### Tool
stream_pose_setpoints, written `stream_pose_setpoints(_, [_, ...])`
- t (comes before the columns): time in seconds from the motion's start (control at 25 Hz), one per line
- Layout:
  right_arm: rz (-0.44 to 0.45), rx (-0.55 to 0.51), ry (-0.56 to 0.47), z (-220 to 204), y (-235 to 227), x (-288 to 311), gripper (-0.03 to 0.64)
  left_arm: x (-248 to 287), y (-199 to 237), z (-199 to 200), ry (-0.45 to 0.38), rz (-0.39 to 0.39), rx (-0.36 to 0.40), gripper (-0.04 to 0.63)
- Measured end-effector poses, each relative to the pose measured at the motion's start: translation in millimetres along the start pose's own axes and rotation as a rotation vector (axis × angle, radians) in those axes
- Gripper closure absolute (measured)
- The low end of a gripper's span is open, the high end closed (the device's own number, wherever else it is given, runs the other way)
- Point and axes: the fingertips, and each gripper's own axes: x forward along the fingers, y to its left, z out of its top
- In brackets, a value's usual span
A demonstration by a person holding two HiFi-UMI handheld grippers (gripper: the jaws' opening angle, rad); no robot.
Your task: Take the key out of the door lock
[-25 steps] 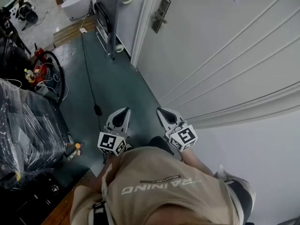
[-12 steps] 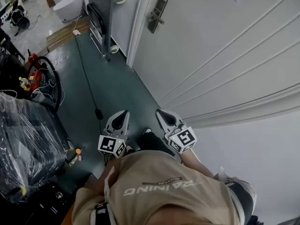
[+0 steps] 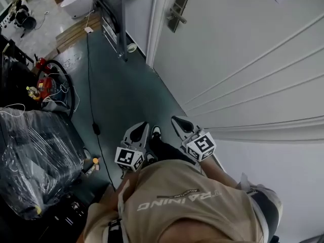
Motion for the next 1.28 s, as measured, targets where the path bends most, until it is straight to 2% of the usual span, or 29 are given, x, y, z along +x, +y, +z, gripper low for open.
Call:
stream_pose_setpoints(0.12, [0.09,0.012,-0.043,22.0,2.1,40.6,0.601,5.4,19.7,12.8,0.061,0.043,-0.008,0.586])
stream_pose_setpoints(0.2, [0.143,0.004,-0.092,42.9,-8.7,63.7,0.601,20.7,23.5,34.0,0.078,0.031,-0.014,0.586])
stream_pose_setpoints(0.28, [0.164,0.0,-0.121,53.1,-29.4,83.4,0.602,40.1,25.5,46.9,0.089,0.018,-0.011,0.586])
stream_pose_setpoints(0.4, [0.179,0.019,-0.142,57.0,-68.8,112.4,0.603,74.0,40.7,56.7,0.086,0.048,0.027,0.586])
stream_pose_setpoints(0.48, [0.189,0.01,-0.175,66.5,-90.2,126.9,0.603,96.1,57.3,58.9,0.077,0.072,0.008,0.586])
stream_pose_setpoints(0.6, [0.192,-0.008,-0.202,73.5,-111.8,138.5,0.603,125.1,69.5,59.2,0.085,0.083,0.012,0.586])
stream_pose_setpoints(0.72, [0.174,0.027,-0.18,68.6,-120.0,131.9,0.603,144.8,47.8,75.8,0.075,0.01,0.037,0.586])
stream_pose_setpoints(0.84, [0.131,0.152,-0.196,66.1,-133.0,129.4,0.603,161.1,41.1,86.5,0.056,-0.059,-0.033,0.586])
stream_pose_setpoints(0.96, [0.106,0.221,-0.213,72.3,-140.3,143.0,0.603,171.1,59.6,87.0,0.073,-0.049,-0.087,0.586])
stream_pose_setpoints(1.12, [0.102,0.151,-0.152,61.5,-137.2,164.7,0.603,172.4,85.7,93.6,0.055,-0.052,-0.106,0.586])
stream_pose_setpoints(1.28, [0.04,0.011,-0.082,55.1,-128.5,206.0,0.603,163.1,147.8,89.5,0.068,-0.044,-0.054,0.586])
